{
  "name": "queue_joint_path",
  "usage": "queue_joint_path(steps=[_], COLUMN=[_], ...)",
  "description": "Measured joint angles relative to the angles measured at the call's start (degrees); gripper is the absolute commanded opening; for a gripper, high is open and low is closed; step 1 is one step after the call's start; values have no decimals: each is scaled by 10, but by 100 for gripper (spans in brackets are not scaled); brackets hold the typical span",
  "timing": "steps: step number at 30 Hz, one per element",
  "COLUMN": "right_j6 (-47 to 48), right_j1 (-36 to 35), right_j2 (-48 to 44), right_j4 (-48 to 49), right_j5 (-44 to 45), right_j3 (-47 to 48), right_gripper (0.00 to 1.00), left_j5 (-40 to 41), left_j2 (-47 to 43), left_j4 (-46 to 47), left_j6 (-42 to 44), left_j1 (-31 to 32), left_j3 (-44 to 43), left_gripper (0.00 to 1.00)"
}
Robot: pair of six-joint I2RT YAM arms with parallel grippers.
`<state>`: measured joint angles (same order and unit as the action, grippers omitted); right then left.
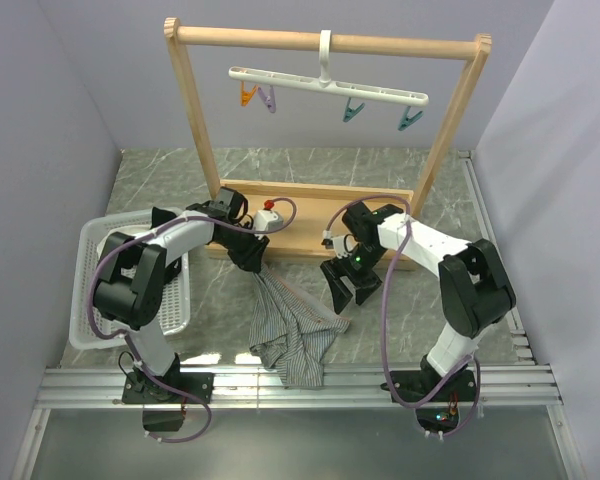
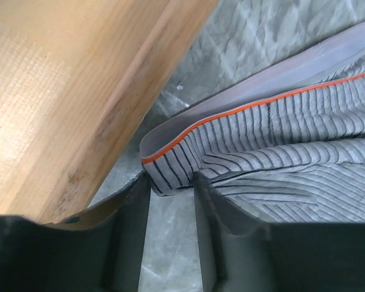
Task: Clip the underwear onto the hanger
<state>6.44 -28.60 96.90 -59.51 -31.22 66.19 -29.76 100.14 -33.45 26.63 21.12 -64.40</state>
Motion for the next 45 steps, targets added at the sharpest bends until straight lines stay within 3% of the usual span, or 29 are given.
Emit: queue_joint_path(steps=[4,18,21,23,24,25,27,32,37,38,39,41,42,45], right_j6=[5,54,62,67,69,71,78,86,94,98,101,101,98,83], right_j1=[0,1,2,4,5,8,11,36,100,113,123,125,121,103], right_j2=[19,105,124,132,133,133,133,108,4,-19,-39,-66,-72,-72], right_j4=[-5,-32,-33,-34,-35,-38,-52,-58,-59,-60,-61,-63,-63,-48], right_j5=[-3,-47,-62,-75,-81,-91,-109,-116,-93,-85,-76,-67,-67,-76], right_j3=[0,7,7,7,10,15,27,54,75,82,89,94,91,61], right_gripper=[87,75,67,51,41,24,0,0,0,7,22,86,100,100], left_j5=[-2,16,16,16,16,15,11,-19,-57,-61,-65,-74,-79,-87], left_j2=[4,10,10,10,10,10,9,-16,-98,-118,-139,-173,-183,-180], left_j4=[10,28,31,32,33,33,32,18,-2,-3,-2,-2,-2,-3], left_j6=[-26,-67,-69,-70,-71,-71,-73,-89,-86,-83,-81,-78,-78,-78], left_j1=[3,0,0,0,0,0,-1,-11,-38,-42,-45,-45,-45,-44], left_j3=[-2,-1,2,3,3,3,3,3,3,3,3,3,3,3], left_gripper=[1,0,0,1,0,0,0,0,0,0,0,0,0,0])
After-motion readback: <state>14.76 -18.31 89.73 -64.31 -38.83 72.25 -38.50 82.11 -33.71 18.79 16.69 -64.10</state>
